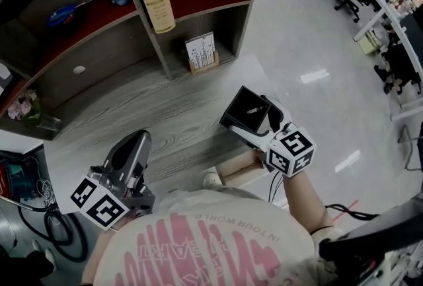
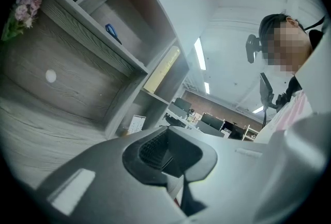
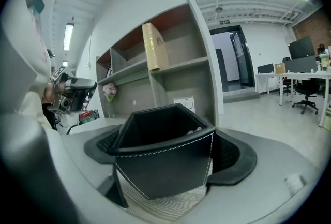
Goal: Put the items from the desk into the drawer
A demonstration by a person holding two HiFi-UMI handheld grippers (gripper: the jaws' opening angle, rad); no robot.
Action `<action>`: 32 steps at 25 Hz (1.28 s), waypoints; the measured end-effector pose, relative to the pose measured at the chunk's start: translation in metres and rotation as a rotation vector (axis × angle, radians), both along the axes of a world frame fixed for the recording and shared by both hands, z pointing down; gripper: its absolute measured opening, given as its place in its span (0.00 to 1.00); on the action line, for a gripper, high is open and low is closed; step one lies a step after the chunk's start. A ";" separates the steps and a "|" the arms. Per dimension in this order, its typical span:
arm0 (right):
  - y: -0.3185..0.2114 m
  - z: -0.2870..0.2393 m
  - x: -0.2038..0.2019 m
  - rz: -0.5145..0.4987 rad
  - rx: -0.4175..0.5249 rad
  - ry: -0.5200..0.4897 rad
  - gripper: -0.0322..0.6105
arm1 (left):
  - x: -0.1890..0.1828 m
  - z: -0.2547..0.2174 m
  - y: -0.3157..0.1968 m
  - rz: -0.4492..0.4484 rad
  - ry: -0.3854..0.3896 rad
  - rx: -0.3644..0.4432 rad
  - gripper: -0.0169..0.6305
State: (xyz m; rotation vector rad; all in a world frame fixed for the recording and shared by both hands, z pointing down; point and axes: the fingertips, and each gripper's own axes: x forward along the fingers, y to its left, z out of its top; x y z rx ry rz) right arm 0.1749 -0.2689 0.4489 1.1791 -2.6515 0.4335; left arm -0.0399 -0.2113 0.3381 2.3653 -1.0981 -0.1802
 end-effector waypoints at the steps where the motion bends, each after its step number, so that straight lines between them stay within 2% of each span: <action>1: 0.003 -0.008 0.000 0.011 0.006 -0.014 0.85 | 0.000 -0.002 0.003 0.006 0.007 0.008 0.06; 6: 0.027 -0.046 -0.003 0.068 0.046 -0.072 0.85 | -0.010 -0.009 0.021 0.038 0.033 0.036 0.06; 14: 0.081 -0.095 -0.043 0.148 0.116 -0.125 0.85 | -0.047 -0.018 0.062 0.105 0.045 0.046 0.06; 22: 0.148 -0.101 -0.108 0.197 0.118 -0.110 0.85 | -0.111 -0.007 0.110 0.161 0.032 0.015 0.06; 32: 0.218 -0.102 -0.152 0.285 0.124 -0.133 0.85 | -0.142 -0.010 0.143 0.299 0.015 0.048 0.06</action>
